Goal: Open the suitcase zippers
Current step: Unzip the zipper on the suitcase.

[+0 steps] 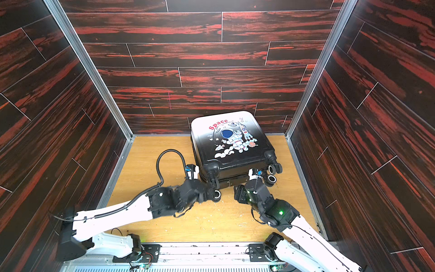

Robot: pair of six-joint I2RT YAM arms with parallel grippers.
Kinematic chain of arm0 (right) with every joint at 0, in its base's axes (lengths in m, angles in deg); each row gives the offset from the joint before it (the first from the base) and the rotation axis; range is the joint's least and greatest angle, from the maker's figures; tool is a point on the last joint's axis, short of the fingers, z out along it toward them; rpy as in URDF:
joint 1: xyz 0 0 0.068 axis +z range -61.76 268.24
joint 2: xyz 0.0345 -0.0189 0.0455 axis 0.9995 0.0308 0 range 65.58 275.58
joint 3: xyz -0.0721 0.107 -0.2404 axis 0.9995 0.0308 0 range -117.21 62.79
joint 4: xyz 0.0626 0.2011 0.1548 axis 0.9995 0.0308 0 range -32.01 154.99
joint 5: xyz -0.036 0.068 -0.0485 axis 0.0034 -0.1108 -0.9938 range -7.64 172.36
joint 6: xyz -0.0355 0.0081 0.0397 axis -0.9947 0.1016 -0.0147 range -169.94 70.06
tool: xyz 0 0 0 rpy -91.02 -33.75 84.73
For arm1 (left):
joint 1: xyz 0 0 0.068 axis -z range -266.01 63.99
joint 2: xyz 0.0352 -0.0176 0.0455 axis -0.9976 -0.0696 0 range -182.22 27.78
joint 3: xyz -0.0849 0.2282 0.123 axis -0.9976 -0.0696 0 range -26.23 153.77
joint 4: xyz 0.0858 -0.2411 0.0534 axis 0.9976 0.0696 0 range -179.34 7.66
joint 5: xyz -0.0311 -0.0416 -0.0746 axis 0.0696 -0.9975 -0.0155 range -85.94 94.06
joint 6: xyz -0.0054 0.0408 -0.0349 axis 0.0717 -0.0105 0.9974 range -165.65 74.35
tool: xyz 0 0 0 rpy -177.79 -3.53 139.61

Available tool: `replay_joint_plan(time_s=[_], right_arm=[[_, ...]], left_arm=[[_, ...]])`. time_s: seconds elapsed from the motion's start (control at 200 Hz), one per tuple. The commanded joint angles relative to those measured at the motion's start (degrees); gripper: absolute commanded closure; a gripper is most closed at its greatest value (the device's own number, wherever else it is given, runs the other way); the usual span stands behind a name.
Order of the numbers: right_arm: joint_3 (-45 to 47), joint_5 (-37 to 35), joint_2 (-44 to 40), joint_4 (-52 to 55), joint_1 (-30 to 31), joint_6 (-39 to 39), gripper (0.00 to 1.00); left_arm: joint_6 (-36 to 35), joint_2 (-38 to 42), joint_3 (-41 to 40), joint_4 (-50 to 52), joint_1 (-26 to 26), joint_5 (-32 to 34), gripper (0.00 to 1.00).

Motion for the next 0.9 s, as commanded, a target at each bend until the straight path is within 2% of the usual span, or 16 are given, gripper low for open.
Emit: replay_joint_plan(time_s=[0.0, 0.316, 0.621, 0.706, 0.892], right_arm=[[1.7, -1.2, -1.1, -1.7, 0.0, 0.6, 0.30], [5.4, 0.9, -1.2, -3.8, 0.0, 1.5, 0.30], [7.4, 3.3, 1.5, -9.1, -0.1, -0.4, 0.32], [9.2, 3.1, 2.0, -13.0, 0.1, -2.2, 0.33], [19.1, -0.8, -2.4, -31.3, 1.0, -11.6, 0.34]], left_arm=[[5.0, -2.1, 3.8, 1.5, -0.4, -6.3, 0.00], [6.5, -10.3, 9.3, -1.0, -3.8, -11.8, 0.10], [6.4, -14.3, 9.6, -5.5, -8.5, -14.5, 0.23], [6.1, -14.7, 10.5, -5.6, -9.8, -14.5, 0.35], [5.6, -14.3, 10.8, -7.7, -11.0, -15.9, 0.75]])
